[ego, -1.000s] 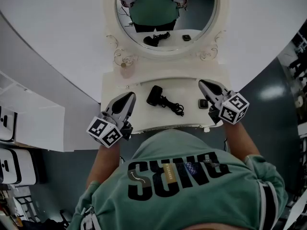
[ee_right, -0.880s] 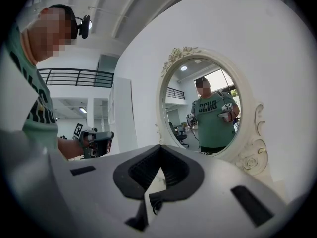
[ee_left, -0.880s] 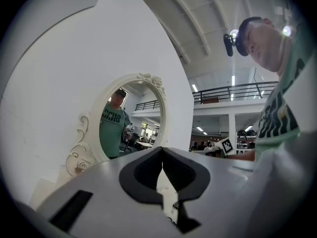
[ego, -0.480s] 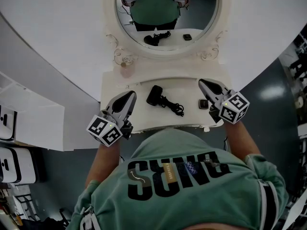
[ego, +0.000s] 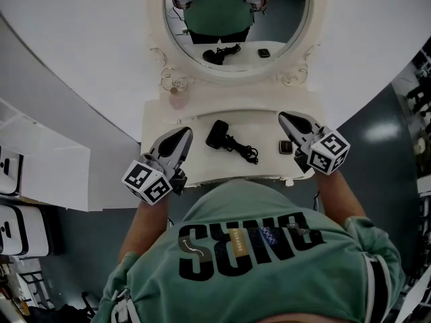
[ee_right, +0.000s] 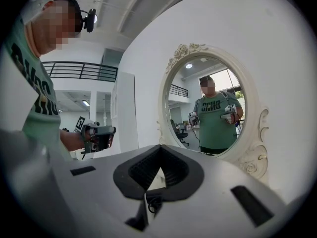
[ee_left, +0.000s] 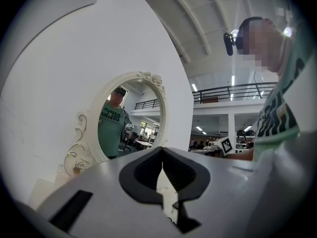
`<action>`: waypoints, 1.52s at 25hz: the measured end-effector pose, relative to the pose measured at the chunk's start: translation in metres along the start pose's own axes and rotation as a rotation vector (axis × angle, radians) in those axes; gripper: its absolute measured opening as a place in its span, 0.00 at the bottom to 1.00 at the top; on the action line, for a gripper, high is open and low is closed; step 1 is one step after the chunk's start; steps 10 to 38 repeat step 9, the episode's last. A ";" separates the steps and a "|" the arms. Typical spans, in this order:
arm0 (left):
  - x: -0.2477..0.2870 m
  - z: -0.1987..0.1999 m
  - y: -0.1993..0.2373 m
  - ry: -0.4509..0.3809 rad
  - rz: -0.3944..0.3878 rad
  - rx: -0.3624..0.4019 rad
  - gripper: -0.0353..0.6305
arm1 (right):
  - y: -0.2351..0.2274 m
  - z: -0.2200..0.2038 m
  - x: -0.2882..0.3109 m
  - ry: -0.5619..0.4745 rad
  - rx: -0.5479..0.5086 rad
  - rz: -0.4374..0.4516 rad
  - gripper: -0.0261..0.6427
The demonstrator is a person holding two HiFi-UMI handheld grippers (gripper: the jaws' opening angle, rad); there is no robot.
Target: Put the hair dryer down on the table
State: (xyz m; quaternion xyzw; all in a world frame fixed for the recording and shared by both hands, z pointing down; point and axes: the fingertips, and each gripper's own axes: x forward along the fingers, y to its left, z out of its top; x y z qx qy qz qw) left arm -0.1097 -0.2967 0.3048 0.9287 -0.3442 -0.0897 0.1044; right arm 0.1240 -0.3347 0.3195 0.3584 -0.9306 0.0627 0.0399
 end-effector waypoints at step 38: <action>0.002 -0.004 0.001 0.007 0.004 -0.012 0.07 | -0.001 -0.005 0.002 0.008 -0.012 0.003 0.03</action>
